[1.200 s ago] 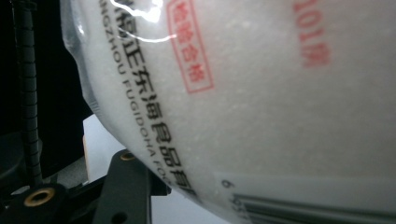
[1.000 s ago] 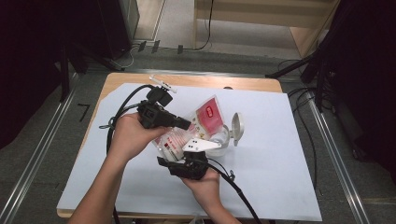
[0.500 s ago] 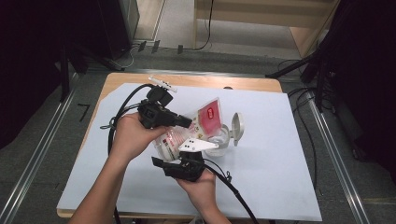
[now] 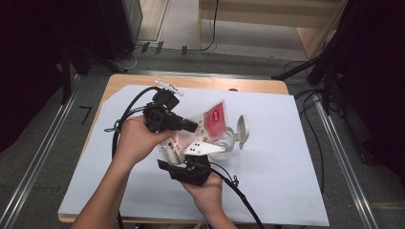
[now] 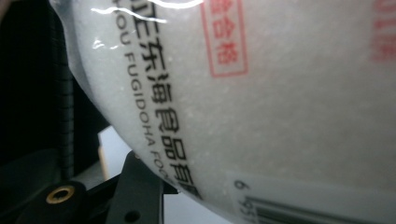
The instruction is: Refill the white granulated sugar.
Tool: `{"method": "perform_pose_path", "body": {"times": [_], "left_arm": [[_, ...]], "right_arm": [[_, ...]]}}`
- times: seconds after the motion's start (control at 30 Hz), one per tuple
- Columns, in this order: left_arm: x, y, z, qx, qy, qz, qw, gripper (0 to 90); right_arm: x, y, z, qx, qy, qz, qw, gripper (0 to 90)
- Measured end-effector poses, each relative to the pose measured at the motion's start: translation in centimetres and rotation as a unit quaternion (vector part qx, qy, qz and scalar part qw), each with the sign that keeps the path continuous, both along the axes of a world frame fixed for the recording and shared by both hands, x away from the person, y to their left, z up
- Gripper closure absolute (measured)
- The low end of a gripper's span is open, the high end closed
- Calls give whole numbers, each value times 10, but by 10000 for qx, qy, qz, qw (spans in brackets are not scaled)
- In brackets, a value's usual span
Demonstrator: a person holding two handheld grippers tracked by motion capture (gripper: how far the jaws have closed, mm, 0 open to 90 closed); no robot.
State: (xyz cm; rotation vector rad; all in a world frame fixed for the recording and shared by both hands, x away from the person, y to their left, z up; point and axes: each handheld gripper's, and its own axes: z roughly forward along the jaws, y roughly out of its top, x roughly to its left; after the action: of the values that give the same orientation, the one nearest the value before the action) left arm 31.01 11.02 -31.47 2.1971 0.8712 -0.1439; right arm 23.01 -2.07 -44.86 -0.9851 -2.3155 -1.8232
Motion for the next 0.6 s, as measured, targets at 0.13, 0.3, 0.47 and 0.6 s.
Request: {"method": "perform_pose_path", "body": {"times": [0.13, 0.3, 0.47, 0.6], "left_arm": [[0, -1, 1, -79, -13, 13, 10000, 886], [-1, -2, 1, -77, -73, 57, 9999, 899], [-1, -5, 0, -16, -29, 144, 9999, 900], [-1, -6, -1, -29, -56, 106, 9999, 886]], "right_arm": [[1, -2, 2, 10, 12, 27, 10000, 616], [0, 0, 4, -104, -102, -27, 9999, 570], [1, 0, 3, -120, -58, -97, 9999, 606], [3, 0, 2, -74, 49, -114, 9999, 616]]}}
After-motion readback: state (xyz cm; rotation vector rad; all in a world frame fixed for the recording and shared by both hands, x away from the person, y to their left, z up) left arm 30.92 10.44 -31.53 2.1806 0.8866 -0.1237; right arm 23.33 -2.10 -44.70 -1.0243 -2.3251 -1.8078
